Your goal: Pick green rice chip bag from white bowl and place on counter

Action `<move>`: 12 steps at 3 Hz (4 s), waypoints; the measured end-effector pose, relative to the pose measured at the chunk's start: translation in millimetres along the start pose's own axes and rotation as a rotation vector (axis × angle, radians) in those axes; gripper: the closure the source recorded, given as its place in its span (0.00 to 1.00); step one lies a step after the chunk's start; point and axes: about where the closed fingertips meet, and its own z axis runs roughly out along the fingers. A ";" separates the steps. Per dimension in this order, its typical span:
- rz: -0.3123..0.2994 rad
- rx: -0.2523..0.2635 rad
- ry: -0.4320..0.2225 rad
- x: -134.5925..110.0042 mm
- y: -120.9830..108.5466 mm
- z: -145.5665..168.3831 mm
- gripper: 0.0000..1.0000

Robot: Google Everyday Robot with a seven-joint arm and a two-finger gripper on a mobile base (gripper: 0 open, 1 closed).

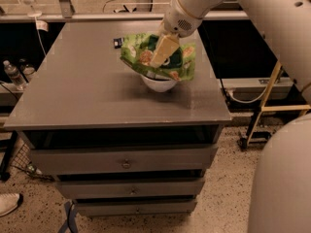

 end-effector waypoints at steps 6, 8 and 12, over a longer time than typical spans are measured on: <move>0.006 0.104 -0.131 -34.6 -34.1 -54.9 1.00; -0.153 0.277 -0.112 -49.5 -97.1 -87.1 1.00; -0.106 0.407 -0.012 19.5 -164.9 -61.7 1.00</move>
Offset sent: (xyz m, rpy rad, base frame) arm 0.0036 -0.0017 0.0502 0.1210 -0.0296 -0.0349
